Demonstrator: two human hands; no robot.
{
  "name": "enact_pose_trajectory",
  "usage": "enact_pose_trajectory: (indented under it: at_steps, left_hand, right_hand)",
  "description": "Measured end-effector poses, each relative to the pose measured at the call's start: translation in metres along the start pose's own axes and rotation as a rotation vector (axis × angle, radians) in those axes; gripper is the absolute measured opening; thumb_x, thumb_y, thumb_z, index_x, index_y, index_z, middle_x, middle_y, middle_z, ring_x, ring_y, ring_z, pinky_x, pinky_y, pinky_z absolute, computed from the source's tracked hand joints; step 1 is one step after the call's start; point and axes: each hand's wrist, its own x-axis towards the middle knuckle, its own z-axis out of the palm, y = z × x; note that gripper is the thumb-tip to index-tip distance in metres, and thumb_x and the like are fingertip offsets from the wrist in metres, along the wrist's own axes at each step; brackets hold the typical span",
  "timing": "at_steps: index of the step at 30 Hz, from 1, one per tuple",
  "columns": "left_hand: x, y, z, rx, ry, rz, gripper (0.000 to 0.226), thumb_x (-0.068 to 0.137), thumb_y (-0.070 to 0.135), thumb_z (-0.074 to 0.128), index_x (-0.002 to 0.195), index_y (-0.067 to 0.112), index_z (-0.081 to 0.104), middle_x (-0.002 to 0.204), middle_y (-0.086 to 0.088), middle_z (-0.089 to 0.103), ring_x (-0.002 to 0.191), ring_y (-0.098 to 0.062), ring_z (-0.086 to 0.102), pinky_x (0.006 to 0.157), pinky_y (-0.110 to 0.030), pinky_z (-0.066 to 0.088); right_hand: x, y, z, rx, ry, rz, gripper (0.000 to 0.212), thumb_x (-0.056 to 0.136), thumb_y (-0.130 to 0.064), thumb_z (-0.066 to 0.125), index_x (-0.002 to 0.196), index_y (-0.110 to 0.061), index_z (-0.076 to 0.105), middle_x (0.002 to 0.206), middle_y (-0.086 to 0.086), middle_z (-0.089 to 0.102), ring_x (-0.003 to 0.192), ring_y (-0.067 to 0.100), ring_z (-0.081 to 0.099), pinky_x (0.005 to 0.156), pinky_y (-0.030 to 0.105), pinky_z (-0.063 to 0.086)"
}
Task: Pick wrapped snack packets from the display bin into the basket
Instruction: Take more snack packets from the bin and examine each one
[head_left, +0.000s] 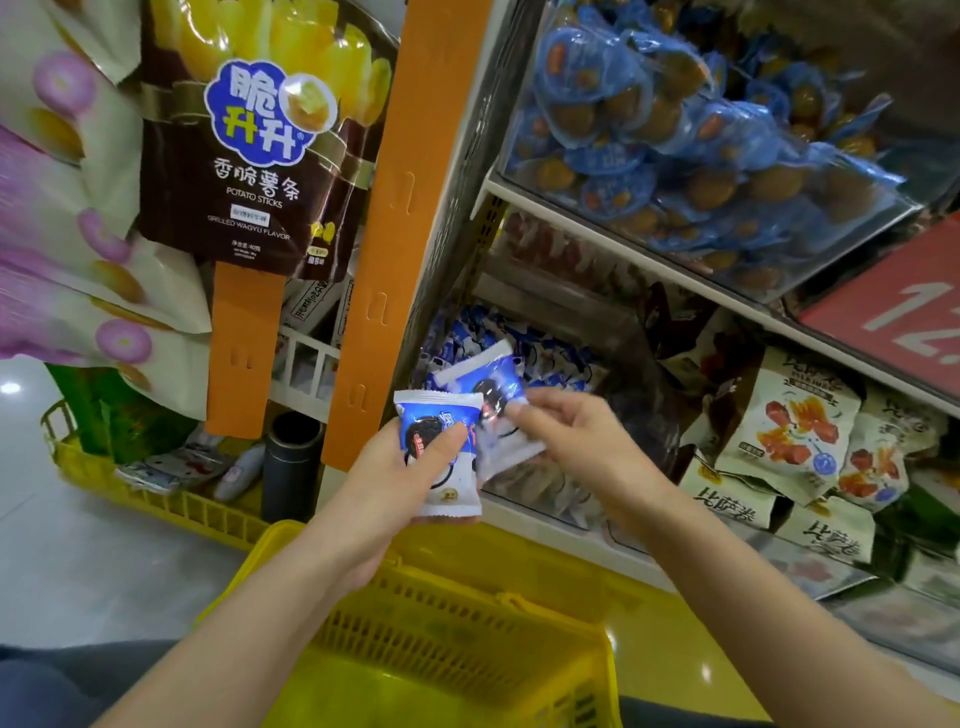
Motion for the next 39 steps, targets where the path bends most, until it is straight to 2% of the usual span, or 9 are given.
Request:
enact_pose_trajectory:
  at_steps: [3, 5, 7, 10, 12, 19, 25, 34, 39]
  left_hand:
    - [0.005, 0.001, -0.004, -0.018, 0.062, -0.011, 0.021, 0.09, 0.033, 0.053, 0.108, 0.021, 0.057, 0.096, -0.003, 0.073, 0.081, -0.014, 0.071, 0.057, -0.018, 0.053]
    - [0.011, 0.003, -0.005, -0.032, 0.082, 0.007, 0.015, 0.091, 0.032, 0.053, 0.104, 0.026, 0.057, 0.098, 0.0, 0.072, 0.082, -0.009, 0.07, 0.061, -0.018, 0.053]
    - [0.015, 0.005, -0.005, -0.04, 0.089, 0.018, 0.016, 0.091, 0.033, 0.053, 0.106, 0.028, 0.056, 0.099, 0.0, 0.072, 0.082, -0.009, 0.07, 0.062, -0.018, 0.053]
    - [0.02, 0.006, -0.005, -0.045, 0.086, 0.019, 0.02, 0.091, 0.033, 0.053, 0.11, 0.026, 0.056, 0.099, 0.0, 0.072, 0.083, -0.009, 0.07, 0.062, -0.017, 0.053]
    - [0.023, 0.007, -0.005, -0.051, 0.079, 0.017, 0.021, 0.091, 0.032, 0.053, 0.111, 0.024, 0.056, 0.099, 0.0, 0.072, 0.083, -0.01, 0.07, 0.065, -0.019, 0.054]
    - [0.029, 0.01, -0.003, -0.084, 0.055, 0.005, 0.019, 0.092, 0.03, 0.052, 0.11, 0.025, 0.056, 0.099, 0.001, 0.072, 0.082, -0.009, 0.07, 0.059, -0.015, 0.053]
    - [0.033, 0.011, -0.001, -0.111, 0.073, -0.016, 0.017, 0.092, 0.03, 0.053, 0.108, 0.025, 0.056, 0.098, 0.003, 0.072, 0.078, -0.005, 0.069, 0.051, -0.011, 0.048]
    - [0.037, 0.011, -0.001, -0.104, 0.107, -0.016, 0.017, 0.091, 0.032, 0.054, 0.107, 0.027, 0.055, 0.099, 0.0, 0.071, 0.08, -0.007, 0.07, 0.053, -0.012, 0.051]
    - [0.038, 0.01, -0.001, -0.086, 0.113, -0.016, 0.021, 0.091, 0.033, 0.054, 0.11, 0.026, 0.054, 0.1, 0.001, 0.07, 0.082, -0.006, 0.069, 0.055, -0.011, 0.052]
  right_hand:
    - [0.041, 0.003, -0.018, -0.229, 0.308, -0.126, 0.022, 0.09, -0.021, 0.058, 0.108, -0.011, 0.062, 0.096, -0.001, 0.068, 0.079, 0.004, 0.062, 0.068, 0.016, 0.051]
    - [0.069, 0.006, -0.027, -0.378, 0.467, -0.205, 0.023, 0.09, -0.022, 0.058, 0.111, -0.012, 0.061, 0.094, -0.004, 0.06, 0.074, -0.001, 0.052, 0.059, 0.001, 0.04]
    - [0.097, 0.015, -0.031, -0.478, 0.513, -0.192, 0.025, 0.091, -0.023, 0.057, 0.111, -0.008, 0.061, 0.091, 0.001, 0.059, 0.07, 0.003, 0.049, 0.057, 0.002, 0.038]
    - [0.129, 0.031, -0.033, -0.621, 0.447, -0.062, 0.021, 0.093, -0.023, 0.054, 0.102, -0.005, 0.061, 0.094, 0.012, 0.063, 0.072, 0.013, 0.05, 0.067, 0.027, 0.041]
    - [0.14, 0.039, -0.033, -0.693, 0.386, -0.032, 0.015, 0.093, -0.023, 0.052, 0.091, -0.008, 0.056, 0.087, 0.013, 0.061, 0.073, 0.02, 0.054, 0.066, 0.03, 0.039]
    - [0.158, 0.038, -0.046, -0.879, 0.151, 0.028, 0.026, 0.09, -0.028, 0.057, 0.109, -0.01, 0.056, 0.092, 0.007, 0.061, 0.072, 0.017, 0.055, 0.058, 0.024, 0.041]
    - [0.163, 0.039, -0.043, -0.919, 0.105, 0.077, 0.04, 0.091, -0.028, 0.056, 0.125, -0.008, 0.052, 0.126, 0.012, 0.055, 0.105, 0.024, 0.055, 0.079, 0.025, 0.036]
    - [0.184, 0.036, -0.017, -0.688, 0.13, 0.095, 0.039, 0.09, -0.027, 0.059, 0.122, -0.006, 0.054, 0.115, 0.015, 0.062, 0.09, 0.02, 0.058, 0.074, 0.028, 0.043]
    - [0.181, 0.04, -0.02, -0.818, 0.042, 0.137, 0.033, 0.092, -0.025, 0.056, 0.119, -0.007, 0.055, 0.11, 0.011, 0.059, 0.087, 0.018, 0.052, 0.071, 0.026, 0.041]
